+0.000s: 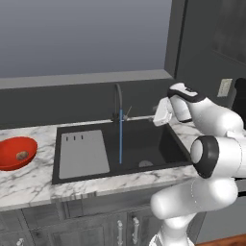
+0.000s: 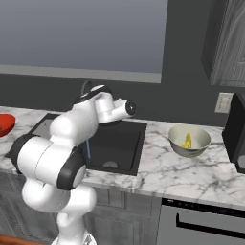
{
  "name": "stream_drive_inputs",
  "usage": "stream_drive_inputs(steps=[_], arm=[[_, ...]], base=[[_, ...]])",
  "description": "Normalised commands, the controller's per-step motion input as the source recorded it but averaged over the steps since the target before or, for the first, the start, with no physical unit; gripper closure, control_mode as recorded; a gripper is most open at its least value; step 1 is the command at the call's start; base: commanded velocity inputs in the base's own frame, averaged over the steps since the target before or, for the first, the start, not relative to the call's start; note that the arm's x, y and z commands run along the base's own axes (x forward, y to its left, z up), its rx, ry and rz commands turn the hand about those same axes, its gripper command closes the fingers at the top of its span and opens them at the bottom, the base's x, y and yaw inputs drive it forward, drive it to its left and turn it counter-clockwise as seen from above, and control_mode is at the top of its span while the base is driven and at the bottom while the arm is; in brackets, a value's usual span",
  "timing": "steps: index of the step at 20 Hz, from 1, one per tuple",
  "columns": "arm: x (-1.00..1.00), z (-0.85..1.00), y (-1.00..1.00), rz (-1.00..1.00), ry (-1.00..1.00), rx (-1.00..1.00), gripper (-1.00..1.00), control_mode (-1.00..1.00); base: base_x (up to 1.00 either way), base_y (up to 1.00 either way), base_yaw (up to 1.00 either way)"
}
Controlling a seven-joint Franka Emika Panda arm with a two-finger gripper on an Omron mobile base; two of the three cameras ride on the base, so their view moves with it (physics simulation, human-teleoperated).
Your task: Pick the lemon wedges from the sink and place them in one bowl. Place the potato in the other bowl. Then turn off the sink faucet.
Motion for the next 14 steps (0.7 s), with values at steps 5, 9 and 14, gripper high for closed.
stream_drive_inputs(steps=[5, 9, 14], arm=[[0.24, 0.00, 0.00, 0.00, 0.07, 0.08, -1.00, -1.00], [0.15, -0.03, 0.00, 0.00, 0.08, 0.10, -1.00, -1.00], [0.05, -0.10, 0.06, 0.00, 0.04, 0.11, -1.00, -1.00]], base=[[0.00, 0.00, 0.00], [0.00, 0.00, 0.00], [0.00, 0.00, 0.00]])
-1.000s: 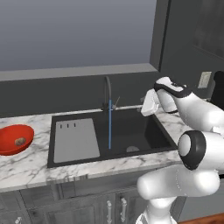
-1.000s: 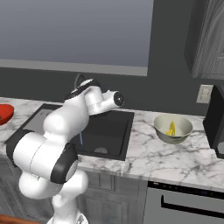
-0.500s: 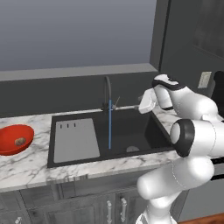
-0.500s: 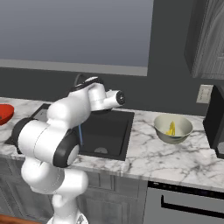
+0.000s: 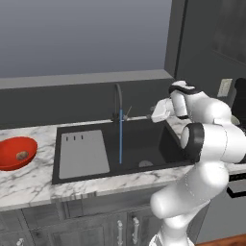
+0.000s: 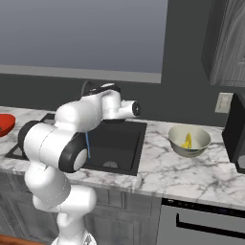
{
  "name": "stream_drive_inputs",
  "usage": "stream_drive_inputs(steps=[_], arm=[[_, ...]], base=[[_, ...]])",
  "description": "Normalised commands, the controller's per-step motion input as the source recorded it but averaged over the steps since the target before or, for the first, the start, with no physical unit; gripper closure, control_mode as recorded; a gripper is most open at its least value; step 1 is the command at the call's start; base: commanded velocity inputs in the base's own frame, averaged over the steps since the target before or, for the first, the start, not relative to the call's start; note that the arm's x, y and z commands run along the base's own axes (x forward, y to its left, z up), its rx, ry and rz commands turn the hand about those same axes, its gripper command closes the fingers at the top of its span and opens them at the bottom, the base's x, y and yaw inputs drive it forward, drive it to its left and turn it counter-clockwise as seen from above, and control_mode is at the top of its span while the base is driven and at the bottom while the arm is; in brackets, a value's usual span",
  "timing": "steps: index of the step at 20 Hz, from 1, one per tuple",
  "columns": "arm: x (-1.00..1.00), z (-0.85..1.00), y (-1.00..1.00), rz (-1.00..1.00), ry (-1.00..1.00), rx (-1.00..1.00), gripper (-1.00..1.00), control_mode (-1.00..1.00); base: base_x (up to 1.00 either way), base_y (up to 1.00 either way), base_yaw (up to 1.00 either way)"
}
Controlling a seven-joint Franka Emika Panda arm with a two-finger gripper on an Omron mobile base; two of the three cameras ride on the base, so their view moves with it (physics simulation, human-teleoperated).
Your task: Pick the lemon wedges from the sink and place them in one bowl. Place the potato in the other bowl. Then turn off the sink faucet.
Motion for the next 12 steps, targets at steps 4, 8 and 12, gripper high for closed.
stream_drive_inputs(steps=[4, 8, 12], arm=[[0.06, -0.11, 0.11, 0.00, 0.01, 0.11, -1.00, -1.00], [0.18, 0.00, 0.04, 0.00, 0.00, 0.07, -1.00, -1.00], [0.15, -0.01, 0.00, 0.00, 0.00, 0.03, -1.00, -1.00]], base=[[0.00, 0.00, 0.00], [0.00, 0.00, 0.00], [0.00, 0.00, 0.00]])
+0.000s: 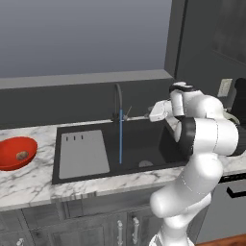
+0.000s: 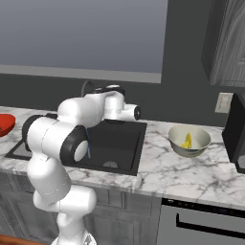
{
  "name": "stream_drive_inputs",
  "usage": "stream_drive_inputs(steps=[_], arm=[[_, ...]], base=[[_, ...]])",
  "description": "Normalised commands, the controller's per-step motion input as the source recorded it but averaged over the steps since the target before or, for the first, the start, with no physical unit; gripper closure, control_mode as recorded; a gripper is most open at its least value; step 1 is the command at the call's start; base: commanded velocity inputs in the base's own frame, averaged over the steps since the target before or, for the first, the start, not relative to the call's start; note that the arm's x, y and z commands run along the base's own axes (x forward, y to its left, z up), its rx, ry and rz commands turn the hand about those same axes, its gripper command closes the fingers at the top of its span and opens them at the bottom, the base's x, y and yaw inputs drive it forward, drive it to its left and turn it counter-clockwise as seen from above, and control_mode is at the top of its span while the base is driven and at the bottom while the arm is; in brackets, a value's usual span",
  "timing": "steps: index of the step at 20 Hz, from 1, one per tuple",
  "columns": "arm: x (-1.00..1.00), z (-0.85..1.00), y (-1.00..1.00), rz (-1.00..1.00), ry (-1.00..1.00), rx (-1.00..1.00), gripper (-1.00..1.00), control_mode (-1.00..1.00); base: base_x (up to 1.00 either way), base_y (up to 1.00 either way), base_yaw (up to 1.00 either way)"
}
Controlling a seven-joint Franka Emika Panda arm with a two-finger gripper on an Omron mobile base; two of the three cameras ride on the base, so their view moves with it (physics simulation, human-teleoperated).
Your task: Pick the lemon wedges from the sink and place them in one bowl. Place the potato in the other bowl. Then turn off the sink faucet.
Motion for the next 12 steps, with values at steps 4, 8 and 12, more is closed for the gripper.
stream_drive_inputs(steps=[4, 8, 12], arm=[[0.20, -0.11, 0.04, 0.00, 0.02, 0.00, -1.00, -1.00], [0.22, -0.19, 0.17, 0.00, 0.04, 0.00, -1.00, -1.00], [0.26, -0.17, 0.09, 0.00, 0.02, 0.00, -1.00, -1.00]], base=[[0.00, 0.00, 0.00], [0.00, 0.00, 0.00], [0.00, 0.00, 0.00]])
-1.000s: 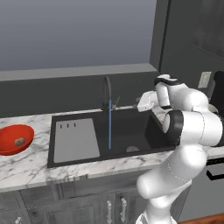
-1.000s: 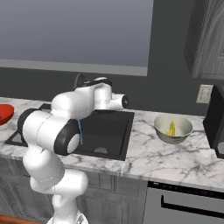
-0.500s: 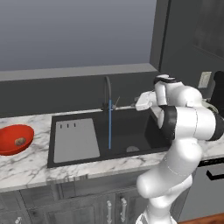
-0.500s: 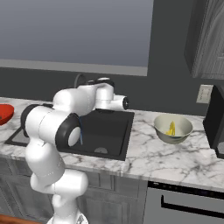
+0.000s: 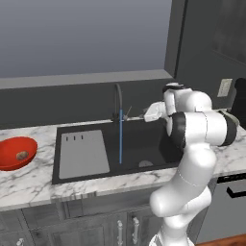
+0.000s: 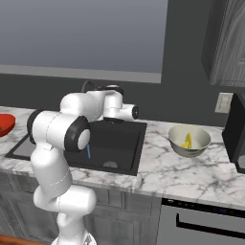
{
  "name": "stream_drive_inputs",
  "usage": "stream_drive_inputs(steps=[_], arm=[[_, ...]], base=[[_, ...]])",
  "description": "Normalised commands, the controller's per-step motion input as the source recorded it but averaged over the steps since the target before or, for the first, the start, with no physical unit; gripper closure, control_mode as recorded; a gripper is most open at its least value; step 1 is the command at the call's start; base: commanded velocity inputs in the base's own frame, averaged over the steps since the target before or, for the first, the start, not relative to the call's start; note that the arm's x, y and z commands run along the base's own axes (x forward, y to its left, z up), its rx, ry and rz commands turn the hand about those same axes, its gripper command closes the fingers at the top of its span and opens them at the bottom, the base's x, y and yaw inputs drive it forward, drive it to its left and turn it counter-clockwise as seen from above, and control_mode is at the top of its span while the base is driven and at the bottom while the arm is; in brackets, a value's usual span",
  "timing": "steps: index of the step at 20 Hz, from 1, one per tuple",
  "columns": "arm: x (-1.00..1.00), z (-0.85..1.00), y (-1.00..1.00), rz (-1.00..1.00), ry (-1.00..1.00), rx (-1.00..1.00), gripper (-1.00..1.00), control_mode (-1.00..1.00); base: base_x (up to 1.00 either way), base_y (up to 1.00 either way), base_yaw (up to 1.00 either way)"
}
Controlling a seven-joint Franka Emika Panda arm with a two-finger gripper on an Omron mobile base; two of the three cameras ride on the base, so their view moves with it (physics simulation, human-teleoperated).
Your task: Pick the lemon wedges from the sink and place them in one bowl. Place the potato in the other bowl. Then turn off the sink faucet.
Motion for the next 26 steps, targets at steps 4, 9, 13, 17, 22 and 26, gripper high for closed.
stream_drive_inputs(steps=[4, 9, 13, 17, 22, 26], arm=[[0.27, -0.18, 0.00, 0.00, 0.00, 0.00, -1.00, -1.00], [0.29, -0.21, 0.00, 0.00, 0.00, 0.01, -1.00, -1.00], [0.35, -0.20, 0.00, 0.00, 0.00, 0.02, -1.00, -1.00], [0.39, -0.18, 0.00, 0.00, 0.00, 0.03, -1.00, -1.00], [0.40, -0.15, 0.00, 0.00, 0.00, 0.04, -1.00, -1.00], [0.40, -0.17, 0.00, 0.00, 0.00, 0.04, -1.00, -1.00]], base=[[0.00, 0.00, 0.00], [0.00, 0.00, 0.00], [0.00, 0.00, 0.00], [0.00, 0.00, 0.00], [0.00, 0.00, 0.00], [0.00, 0.00, 0.00]])
